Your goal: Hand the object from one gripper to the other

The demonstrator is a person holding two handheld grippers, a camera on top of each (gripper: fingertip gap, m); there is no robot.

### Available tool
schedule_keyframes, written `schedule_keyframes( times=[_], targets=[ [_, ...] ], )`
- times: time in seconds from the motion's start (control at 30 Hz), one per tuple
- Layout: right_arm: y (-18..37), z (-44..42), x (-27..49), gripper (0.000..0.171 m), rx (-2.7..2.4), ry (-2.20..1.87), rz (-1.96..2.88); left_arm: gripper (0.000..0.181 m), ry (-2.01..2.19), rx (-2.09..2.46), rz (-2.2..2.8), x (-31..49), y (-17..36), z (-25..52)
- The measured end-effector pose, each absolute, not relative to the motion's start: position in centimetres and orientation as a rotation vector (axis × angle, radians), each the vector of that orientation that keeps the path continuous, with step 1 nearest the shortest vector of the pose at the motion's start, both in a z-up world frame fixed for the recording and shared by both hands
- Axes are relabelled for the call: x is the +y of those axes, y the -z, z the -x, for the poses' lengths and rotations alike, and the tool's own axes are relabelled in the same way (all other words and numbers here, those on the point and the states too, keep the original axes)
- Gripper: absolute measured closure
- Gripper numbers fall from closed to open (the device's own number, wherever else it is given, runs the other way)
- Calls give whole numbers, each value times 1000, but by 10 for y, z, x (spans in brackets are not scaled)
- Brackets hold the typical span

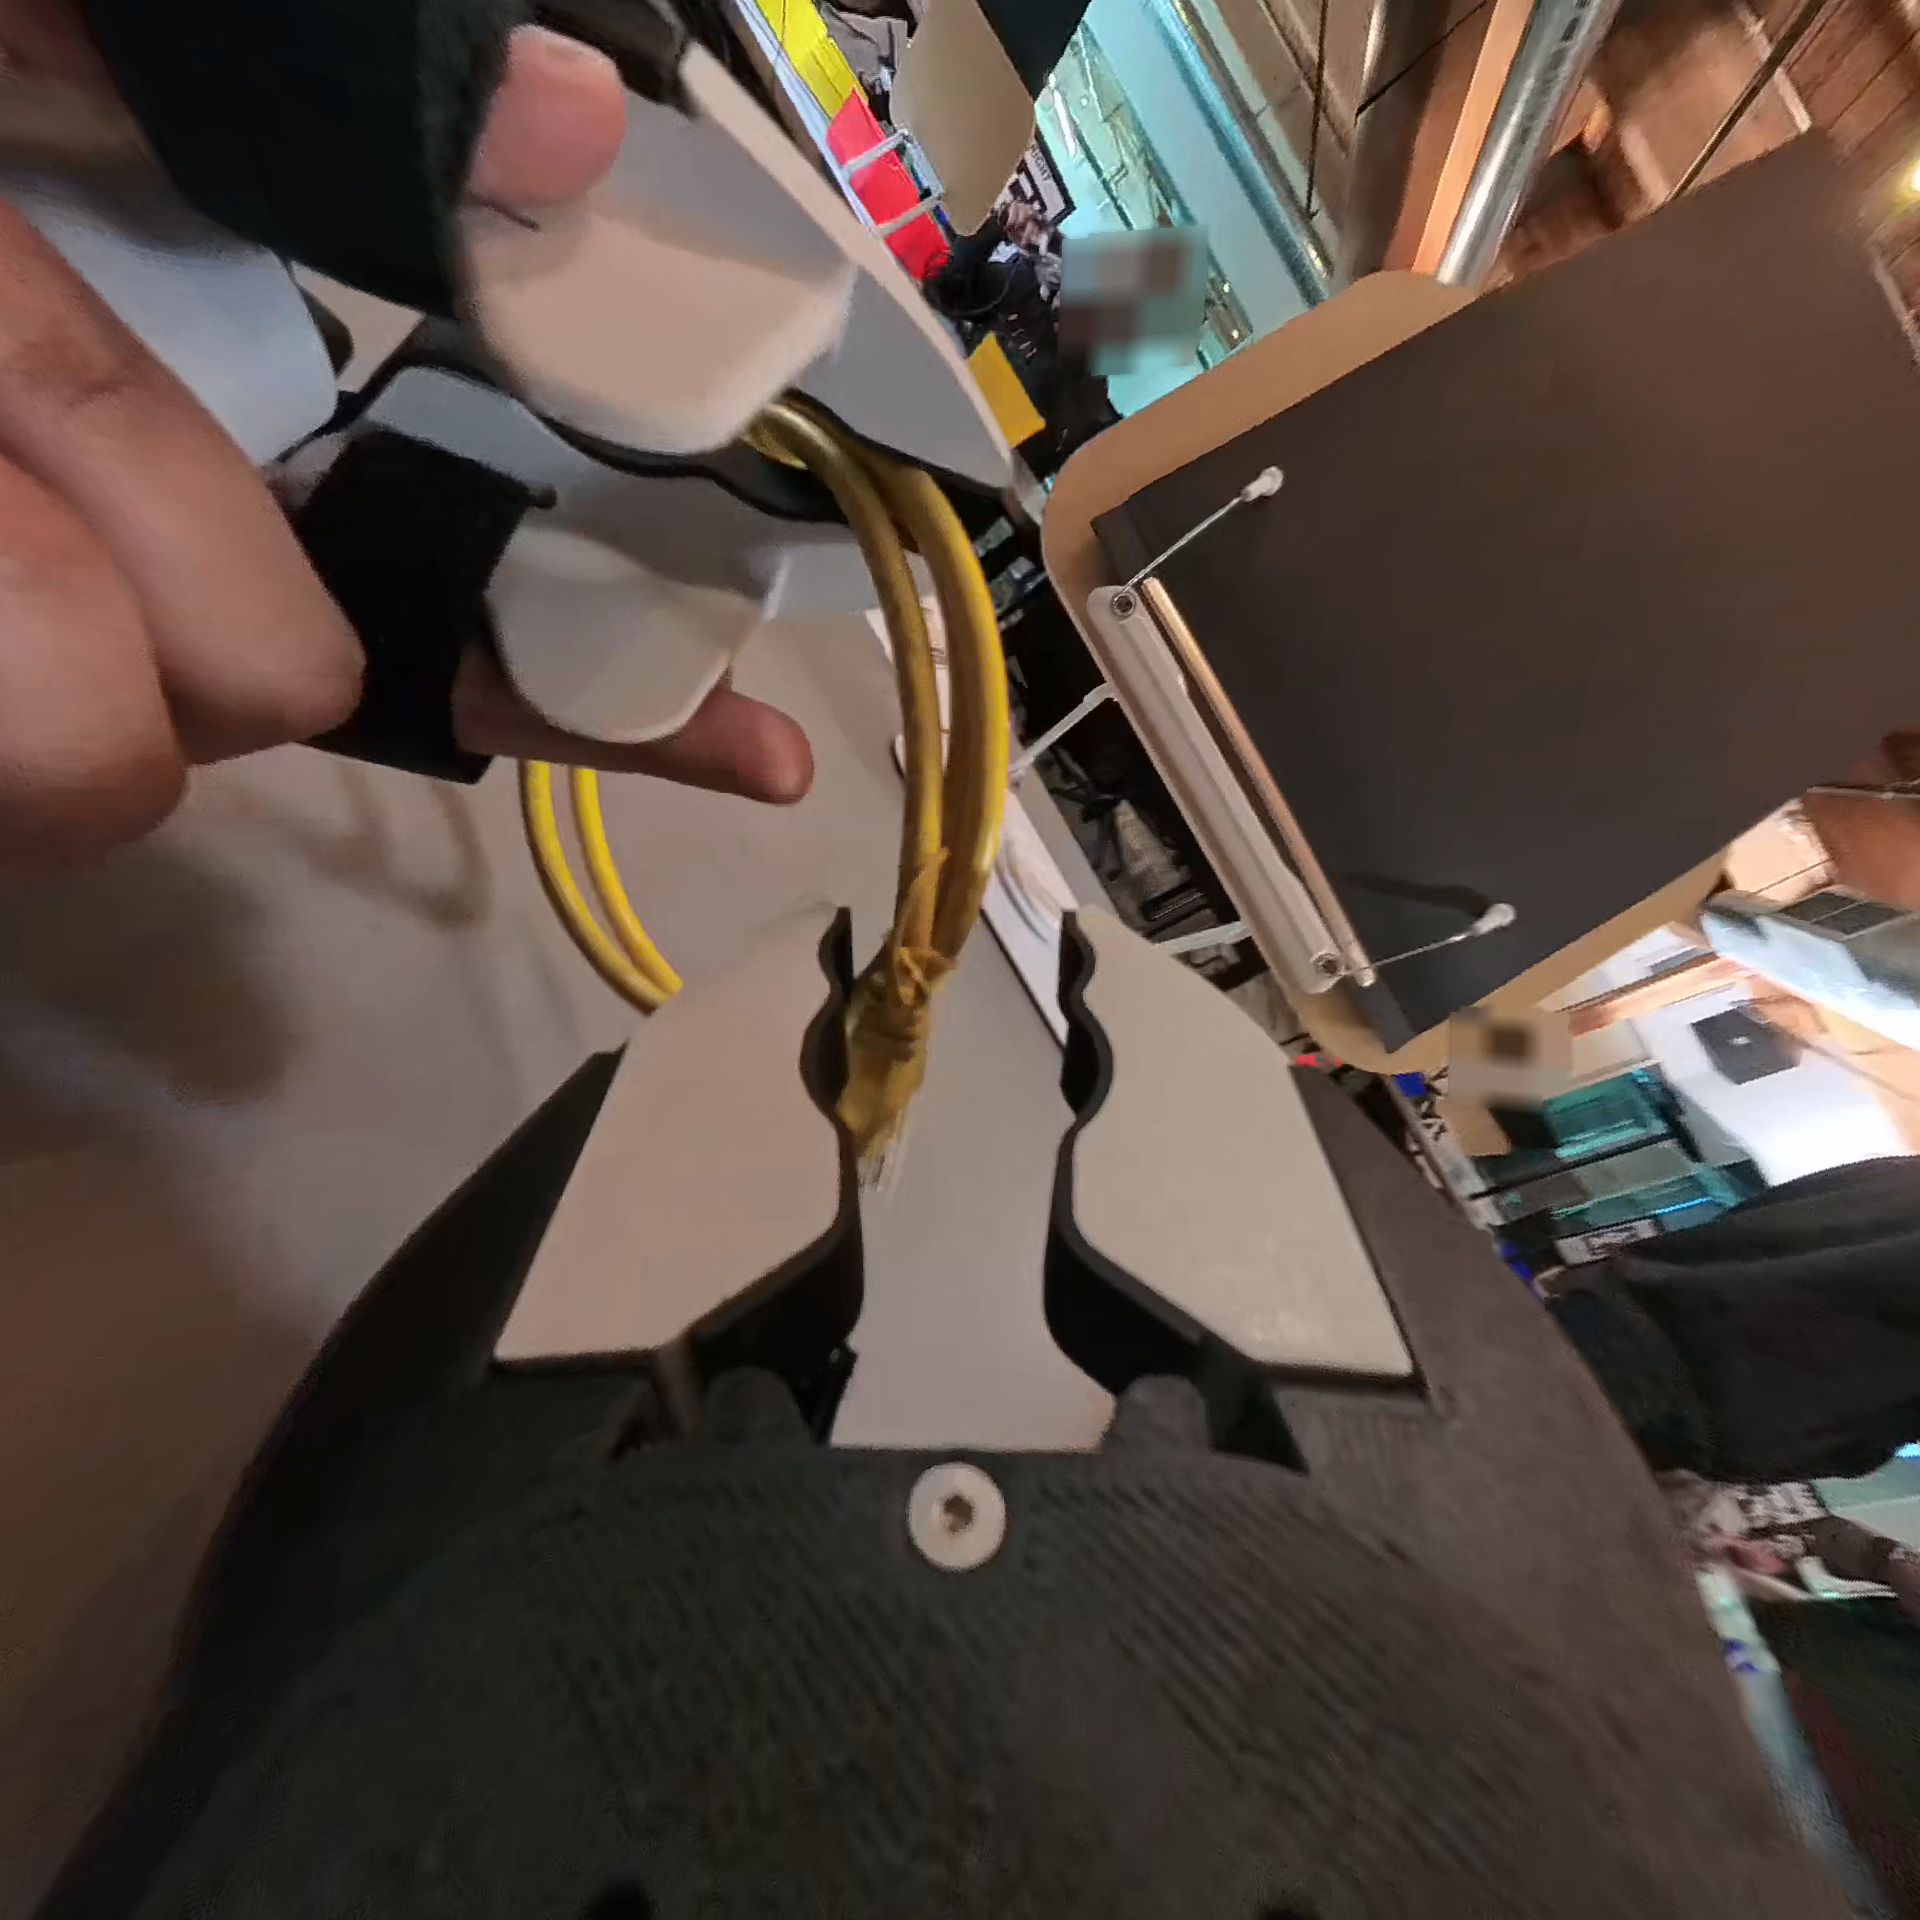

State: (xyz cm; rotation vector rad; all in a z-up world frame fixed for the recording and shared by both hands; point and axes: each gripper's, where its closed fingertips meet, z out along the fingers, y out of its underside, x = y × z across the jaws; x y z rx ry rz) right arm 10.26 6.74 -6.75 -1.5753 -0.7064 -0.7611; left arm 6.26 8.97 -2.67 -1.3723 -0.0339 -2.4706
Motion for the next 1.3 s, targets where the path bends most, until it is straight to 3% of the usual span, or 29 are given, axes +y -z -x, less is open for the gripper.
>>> schedule_keyframes(
  times=[0.17, 0.47, 0.6, 0.87, 1.3],
  targets=[
    [68, -108, 68, 123, -659, 636, 1618, 170, 2429, 21, 1387, 97, 24, -59],
    [59, -108, 65, 124, -481, 196, 1660, 171, 2153, 251, 1474, 118, 20, -45],
    [55, -119, 66, 125, -378, 92, 1673, 171, 1964, 663, 1598, 90, 29, -63],
    [49, -133, 62, 128, -61, -562, 1663, 171, 1766, 1247, 1567, 26, 54, -83],
    [32, -69, 30, 126, -246, -1174, 1641, 171, 1486, 1685, 1271, -28, 70, -82]
  ],
)
